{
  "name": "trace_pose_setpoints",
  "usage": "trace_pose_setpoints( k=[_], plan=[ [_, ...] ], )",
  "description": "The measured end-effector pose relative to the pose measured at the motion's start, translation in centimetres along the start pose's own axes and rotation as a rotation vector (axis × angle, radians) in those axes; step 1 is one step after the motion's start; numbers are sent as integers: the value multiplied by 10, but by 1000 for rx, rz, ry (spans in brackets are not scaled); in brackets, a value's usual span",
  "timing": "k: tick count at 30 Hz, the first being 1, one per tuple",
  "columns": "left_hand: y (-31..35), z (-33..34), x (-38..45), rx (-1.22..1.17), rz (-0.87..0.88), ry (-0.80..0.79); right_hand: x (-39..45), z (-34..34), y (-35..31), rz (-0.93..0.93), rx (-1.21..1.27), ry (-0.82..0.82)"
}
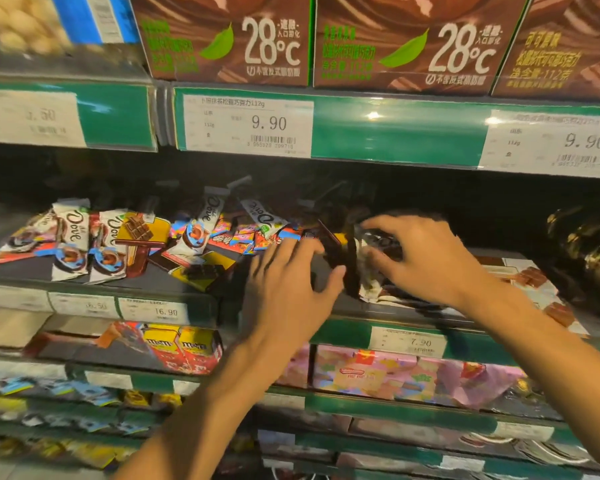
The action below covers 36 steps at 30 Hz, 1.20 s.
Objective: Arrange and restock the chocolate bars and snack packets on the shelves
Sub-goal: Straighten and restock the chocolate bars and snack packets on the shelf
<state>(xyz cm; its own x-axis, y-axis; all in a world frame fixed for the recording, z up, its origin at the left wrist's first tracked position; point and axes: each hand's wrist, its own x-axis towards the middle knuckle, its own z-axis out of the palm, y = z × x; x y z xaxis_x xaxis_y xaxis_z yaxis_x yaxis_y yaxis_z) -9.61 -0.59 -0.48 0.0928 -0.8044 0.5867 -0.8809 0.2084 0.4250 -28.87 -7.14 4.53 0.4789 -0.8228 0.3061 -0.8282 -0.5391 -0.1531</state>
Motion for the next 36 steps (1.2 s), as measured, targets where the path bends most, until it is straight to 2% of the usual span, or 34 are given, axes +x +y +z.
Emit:
trace_pose_setpoints(
  k=[2, 4, 8, 13, 17, 23, 29, 32, 36],
  plan=[
    [-31, -19, 3, 72, -8, 72, 8, 8, -22, -63, -23, 31],
    [-67, -36, 6, 144, -67, 61, 19, 19, -44, -89, -38, 60],
    [-128, -61, 19, 207, -153, 68, 46, 45, -85, -41, 2, 70],
    [-155, -69, 43, 526, -119, -120, 86, 76, -111, 123, -60, 1],
    [-155, -66, 64, 556, -186, -265, 104, 84, -121, 242, -88, -50],
    [-161, -75, 78, 341, -276, -317, 120, 92, -126, 372, -58, -118],
    [-174, -85, 88, 167, -357, -387, 137, 95, -127, 488, 186, -29],
    [-177, -92, 89, -20, -433, -349, 146, 92, -131, 473, 142, -6],
    [-169, -101, 81, -414, -562, -268, 151, 83, -130, 483, 143, -168]
  ],
)
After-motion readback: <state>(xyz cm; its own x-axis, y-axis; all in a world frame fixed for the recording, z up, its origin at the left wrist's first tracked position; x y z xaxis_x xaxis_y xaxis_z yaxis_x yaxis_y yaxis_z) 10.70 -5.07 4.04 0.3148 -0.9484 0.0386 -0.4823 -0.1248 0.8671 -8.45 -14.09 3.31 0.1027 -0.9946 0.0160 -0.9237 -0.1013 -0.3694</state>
